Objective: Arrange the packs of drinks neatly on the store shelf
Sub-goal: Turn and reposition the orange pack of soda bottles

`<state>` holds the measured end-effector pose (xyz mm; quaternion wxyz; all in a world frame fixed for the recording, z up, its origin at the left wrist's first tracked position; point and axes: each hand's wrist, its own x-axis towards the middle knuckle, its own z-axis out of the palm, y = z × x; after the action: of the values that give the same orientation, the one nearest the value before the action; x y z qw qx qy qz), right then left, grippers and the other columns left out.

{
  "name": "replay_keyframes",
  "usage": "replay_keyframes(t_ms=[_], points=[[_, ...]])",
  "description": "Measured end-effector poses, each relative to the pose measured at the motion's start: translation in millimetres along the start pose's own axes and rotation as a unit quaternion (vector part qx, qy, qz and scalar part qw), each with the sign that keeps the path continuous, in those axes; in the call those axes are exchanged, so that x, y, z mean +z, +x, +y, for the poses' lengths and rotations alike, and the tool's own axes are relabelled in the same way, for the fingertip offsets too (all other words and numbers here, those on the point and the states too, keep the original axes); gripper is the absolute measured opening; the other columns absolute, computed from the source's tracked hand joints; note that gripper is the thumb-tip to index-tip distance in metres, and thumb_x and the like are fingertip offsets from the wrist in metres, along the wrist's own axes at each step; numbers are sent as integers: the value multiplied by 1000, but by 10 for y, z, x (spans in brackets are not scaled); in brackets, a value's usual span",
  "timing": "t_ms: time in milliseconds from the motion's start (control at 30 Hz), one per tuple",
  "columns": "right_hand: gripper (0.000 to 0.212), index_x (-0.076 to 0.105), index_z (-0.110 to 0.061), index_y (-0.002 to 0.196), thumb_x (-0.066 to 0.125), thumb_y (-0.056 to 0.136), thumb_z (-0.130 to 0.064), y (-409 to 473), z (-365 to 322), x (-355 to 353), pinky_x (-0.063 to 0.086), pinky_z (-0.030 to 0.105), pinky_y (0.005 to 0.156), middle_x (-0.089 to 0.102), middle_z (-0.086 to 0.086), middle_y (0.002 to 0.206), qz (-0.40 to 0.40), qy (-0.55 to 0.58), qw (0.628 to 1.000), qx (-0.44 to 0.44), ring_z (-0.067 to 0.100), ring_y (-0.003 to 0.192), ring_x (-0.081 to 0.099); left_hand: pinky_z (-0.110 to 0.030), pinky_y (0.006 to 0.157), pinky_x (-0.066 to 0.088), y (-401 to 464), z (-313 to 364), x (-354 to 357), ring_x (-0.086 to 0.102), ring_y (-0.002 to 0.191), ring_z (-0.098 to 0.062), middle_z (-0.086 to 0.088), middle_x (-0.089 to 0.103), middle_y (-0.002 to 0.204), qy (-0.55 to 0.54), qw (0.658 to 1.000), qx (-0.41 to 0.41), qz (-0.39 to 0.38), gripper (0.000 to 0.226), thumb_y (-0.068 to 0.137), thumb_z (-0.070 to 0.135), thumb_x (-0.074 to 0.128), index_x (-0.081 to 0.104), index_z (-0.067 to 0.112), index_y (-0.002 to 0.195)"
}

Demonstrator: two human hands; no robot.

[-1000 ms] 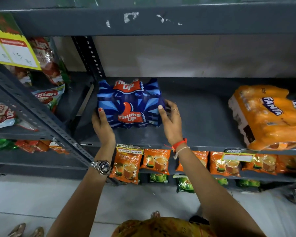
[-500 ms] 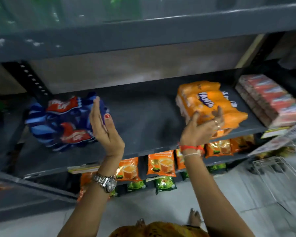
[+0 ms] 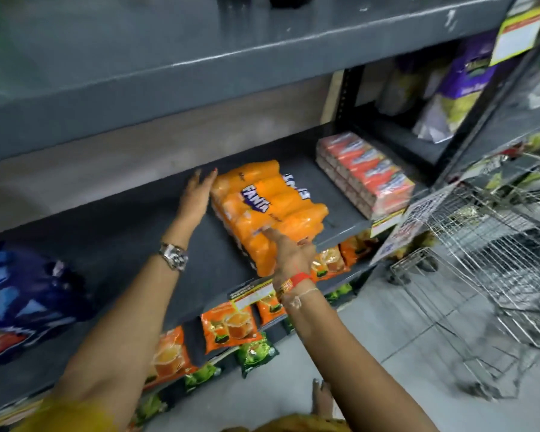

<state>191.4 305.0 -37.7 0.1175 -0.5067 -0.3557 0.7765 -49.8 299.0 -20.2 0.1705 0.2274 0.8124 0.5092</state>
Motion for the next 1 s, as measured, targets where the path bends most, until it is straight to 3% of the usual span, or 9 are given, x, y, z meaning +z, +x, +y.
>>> replay_keyframes(t_ms=[67, 133, 200, 300, 433, 633, 800, 900, 1000], points=[[33, 37, -14, 67, 36, 97, -1, 98, -199, -34, 46, 19, 52, 39, 0, 72, -17, 31, 999, 7, 7, 50, 45, -28, 102, 40, 136, 73, -46, 47, 125, -25, -14, 50, 136, 11, 999, -32, -35, 51, 89, 40, 52, 50, 8, 128], [18, 45, -5, 90, 62, 86, -11, 299, -547, -39, 49, 12, 44, 52, 5, 80, 7, -3, 998, -65, 7, 52, 56, -13, 72, 48, 189, 102, -36, 57, 106, -20, -16, 60, 123, -19, 998, -38, -38, 39, 87, 30, 57, 58, 6, 117], [63, 47, -4, 122, 79, 70, -20, 501, -884, -75, 59, 27, 71, 63, 8, 106, -8, -77, 993, -86, 23, 86, 66, -14, 62, 43, 187, 72, -15, 55, 94, -20, -19, 64, 113, -4, 997, -65, -36, 27, 85, 25, 61, 62, 7, 105], [85, 39, -5, 139, 82, 67, -18, 738, -1113, -185, 50, 39, 90, 56, 12, 133, -62, -129, 986, -81, 31, 118, 56, -29, 77, 48, 98, 24, -13, 59, 94, -25, -17, 66, 103, 21, 990, -123, -57, 34, 82, 33, 64, 62, 4, 100], [97, 27, -8, 143, 83, 65, -19, 967, -1247, -257, 41, 46, 107, 46, 8, 142, -103, -206, 967, -106, 31, 129, 46, -38, 91, 51, -60, -28, -82, 63, 98, -31, -20, 66, 111, -5, 989, -145, -23, 42, 80, 28, 67, 61, -2, 109], [75, 43, -9, 134, 81, 69, -15, 1050, -1336, -292, 47, 44, 103, 49, 7, 131, -189, -374, 872, -254, 27, 122, 51, -14, 54, 51, -721, -244, -115, 67, 68, -2, 1, 69, 89, -101, 988, -67, 98, 11, 76, 19, 72, 66, 24, 85], [82, 39, -8, 138, 82, 67, -10, 1117, -1174, -310, 51, 44, 97, 45, 16, 128, -219, -395, 804, -387, 30, 120, 51, -11, 66, 52, -1108, -511, 38, 65, 80, 9, 8, 67, 96, -127, 974, 5, 186, 30, 78, 9, 69, 61, 24, 103], [83, 37, -4, 140, 80, 70, -10, 1180, -962, -241, 46, 35, 98, 49, 18, 127, -153, -441, 761, -452, 29, 118, 51, -31, 71, 49, -1209, -690, 170, 59, 71, 9, -2, 65, 88, -84, 969, 25, 232, 23, 75, 6, 70, 60, 11, 95], [79, 37, -3, 139, 78, 71, -8, 1233, -901, -204, 44, 29, 95, 48, 18, 130, -168, -420, 775, -441, 27, 120, 50, -38, 80, 50, -1255, -713, 276, 61, 86, -6, -7, 65, 101, -96, 957, 34, 271, 29, 79, 4, 67, 59, 2, 107]])
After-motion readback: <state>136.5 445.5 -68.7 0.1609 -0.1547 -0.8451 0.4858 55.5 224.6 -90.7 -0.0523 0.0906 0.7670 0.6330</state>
